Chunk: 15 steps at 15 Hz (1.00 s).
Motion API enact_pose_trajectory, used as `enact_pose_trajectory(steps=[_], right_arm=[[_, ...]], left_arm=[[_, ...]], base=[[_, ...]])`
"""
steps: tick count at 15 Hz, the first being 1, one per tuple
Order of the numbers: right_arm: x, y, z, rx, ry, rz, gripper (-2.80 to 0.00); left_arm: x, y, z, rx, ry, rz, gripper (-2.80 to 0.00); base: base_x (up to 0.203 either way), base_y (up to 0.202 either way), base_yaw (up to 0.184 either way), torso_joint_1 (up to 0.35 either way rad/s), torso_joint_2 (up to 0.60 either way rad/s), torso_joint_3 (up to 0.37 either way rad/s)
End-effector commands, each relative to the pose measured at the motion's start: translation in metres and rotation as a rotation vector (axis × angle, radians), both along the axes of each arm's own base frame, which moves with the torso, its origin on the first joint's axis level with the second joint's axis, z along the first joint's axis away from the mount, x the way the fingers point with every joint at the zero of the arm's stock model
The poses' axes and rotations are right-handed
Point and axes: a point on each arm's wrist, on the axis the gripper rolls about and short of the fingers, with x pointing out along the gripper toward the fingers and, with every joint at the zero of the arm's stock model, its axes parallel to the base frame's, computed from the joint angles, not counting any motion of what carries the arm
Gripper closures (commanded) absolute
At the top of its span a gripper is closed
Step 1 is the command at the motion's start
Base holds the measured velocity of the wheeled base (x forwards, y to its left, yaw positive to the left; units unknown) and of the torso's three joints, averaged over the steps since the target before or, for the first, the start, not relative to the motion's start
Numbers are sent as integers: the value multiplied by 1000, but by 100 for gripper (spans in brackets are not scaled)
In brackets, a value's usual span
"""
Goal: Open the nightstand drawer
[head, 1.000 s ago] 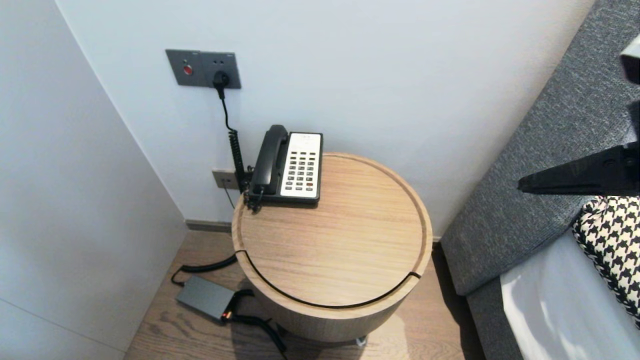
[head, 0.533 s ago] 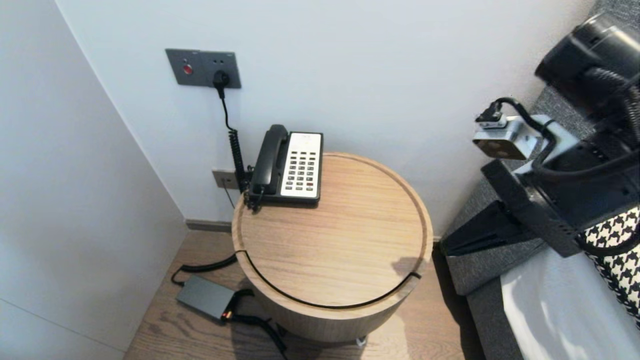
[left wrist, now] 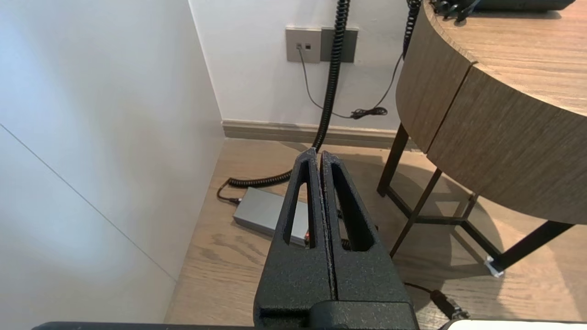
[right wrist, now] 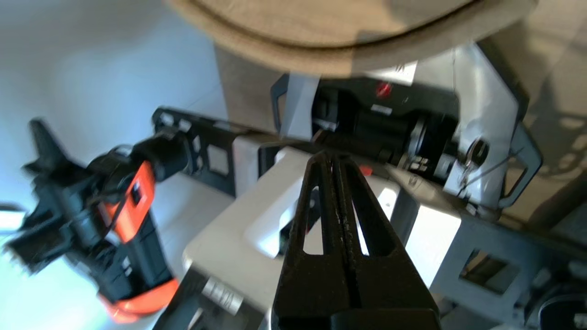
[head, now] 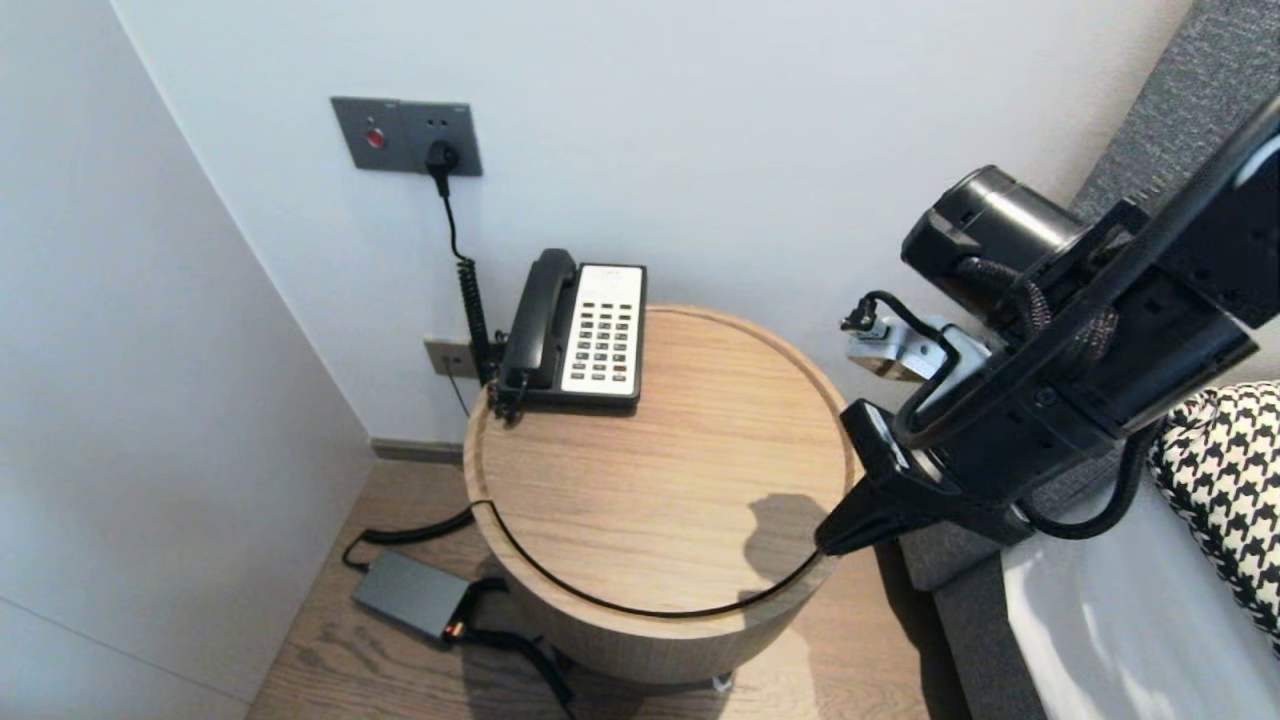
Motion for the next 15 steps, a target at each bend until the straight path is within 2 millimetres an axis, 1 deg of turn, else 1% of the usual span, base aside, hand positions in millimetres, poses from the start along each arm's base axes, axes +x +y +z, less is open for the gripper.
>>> enact_pose_trajectory(steps=[1,5,10,13,15], right_arm=[[0,-1,-11,-23,-26,-21,0],[1,-1,-34,-113,-156,-51,0],[0,-2,-38,-74,-238,-63,0],[-1,-3,-51,-104,-266,-53,0],[-1,-3,-54,-135,-320,-45,0]], left_arm=[[1,0,-3,0,10,1,0],[1,0,-2,0,8,1,0],[1,0,-3,0,9,0,0],[1,0,-2,0,8,1,0],[1,0,-2,0,8,1,0]], base=[[0,0,0,0,0,0],[0,0,0,0,0,0],[0,0,0,0,0,0],[0,0,0,0,0,0],[0,0,0,0,0,0]])
